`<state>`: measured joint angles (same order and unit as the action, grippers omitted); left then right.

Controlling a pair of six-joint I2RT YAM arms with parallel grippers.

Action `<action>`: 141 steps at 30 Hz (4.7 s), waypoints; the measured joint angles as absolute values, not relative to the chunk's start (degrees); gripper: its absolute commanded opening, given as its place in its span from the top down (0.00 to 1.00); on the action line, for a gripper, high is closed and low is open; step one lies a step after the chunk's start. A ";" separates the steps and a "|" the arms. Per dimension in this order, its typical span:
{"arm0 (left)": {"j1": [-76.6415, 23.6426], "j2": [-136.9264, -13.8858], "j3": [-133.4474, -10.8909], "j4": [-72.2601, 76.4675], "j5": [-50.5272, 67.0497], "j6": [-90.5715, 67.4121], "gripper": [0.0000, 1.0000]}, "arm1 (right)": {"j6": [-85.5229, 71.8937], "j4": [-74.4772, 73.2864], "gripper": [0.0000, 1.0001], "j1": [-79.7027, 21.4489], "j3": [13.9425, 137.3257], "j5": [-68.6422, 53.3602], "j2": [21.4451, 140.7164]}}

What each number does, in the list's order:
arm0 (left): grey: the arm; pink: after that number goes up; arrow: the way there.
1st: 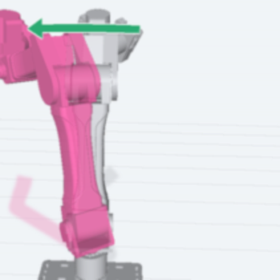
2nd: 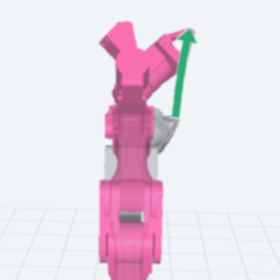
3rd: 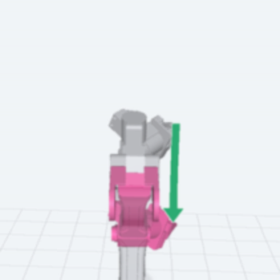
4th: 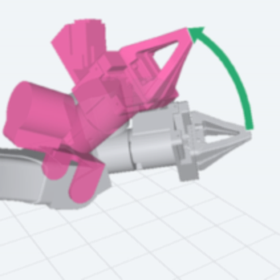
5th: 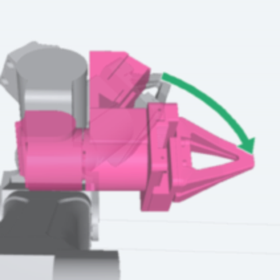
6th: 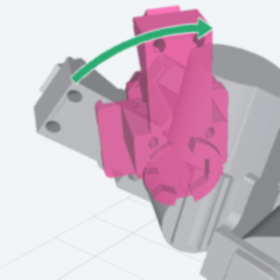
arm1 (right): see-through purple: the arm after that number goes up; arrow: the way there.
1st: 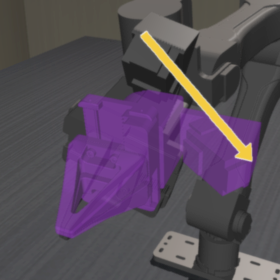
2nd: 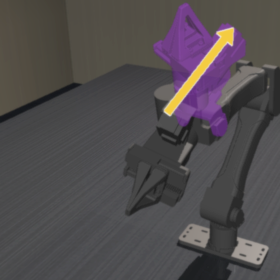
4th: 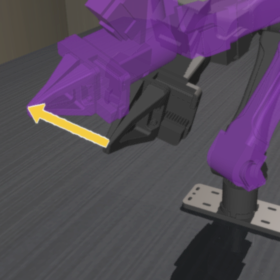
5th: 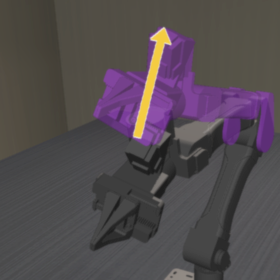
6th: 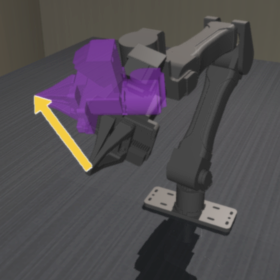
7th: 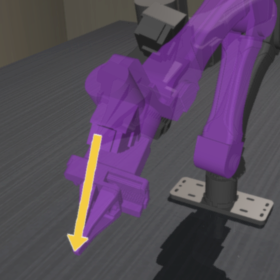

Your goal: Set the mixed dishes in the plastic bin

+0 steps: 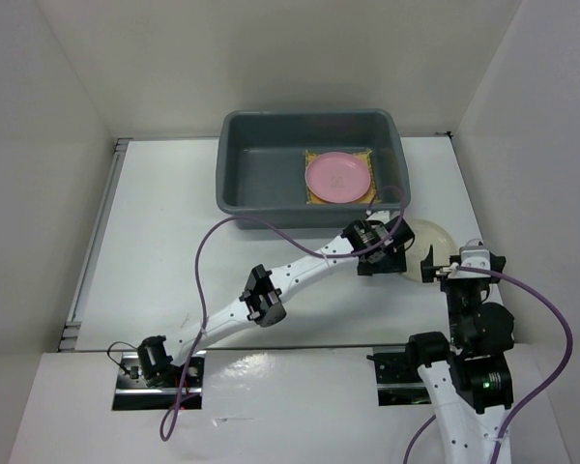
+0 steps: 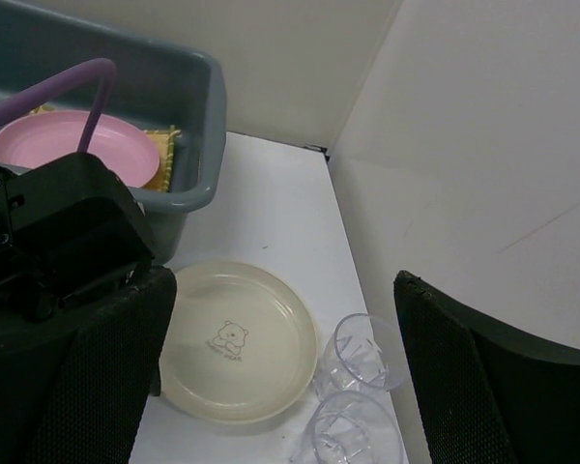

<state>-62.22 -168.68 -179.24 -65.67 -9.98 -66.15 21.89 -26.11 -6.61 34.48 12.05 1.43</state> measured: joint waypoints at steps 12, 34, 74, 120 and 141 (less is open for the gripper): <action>-62.78 -168.66 -179.24 -63.83 -10.24 -69.69 0.08 | 21.89 -26.15 0.03 -8.27 34.46 12.64 2.24; -60.99 -171.46 -180.02 -60.34 -6.59 -70.61 0.82 | 21.89 -26.13 0.03 -8.27 34.46 13.08 2.79; -45.04 -138.34 -178.06 -74.48 -2.92 -47.94 1.00 | 21.89 -26.15 0.03 -8.29 34.28 13.10 2.79; -23.09 -166.93 -177.40 -44.18 12.08 -46.11 0.12 | 21.89 -26.09 0.03 -12.99 33.74 15.75 6.42; -28.75 -136.46 -168.11 -69.78 -13.76 -34.13 1.00 | 21.71 -26.33 0.77 -9.43 34.11 15.00 13.41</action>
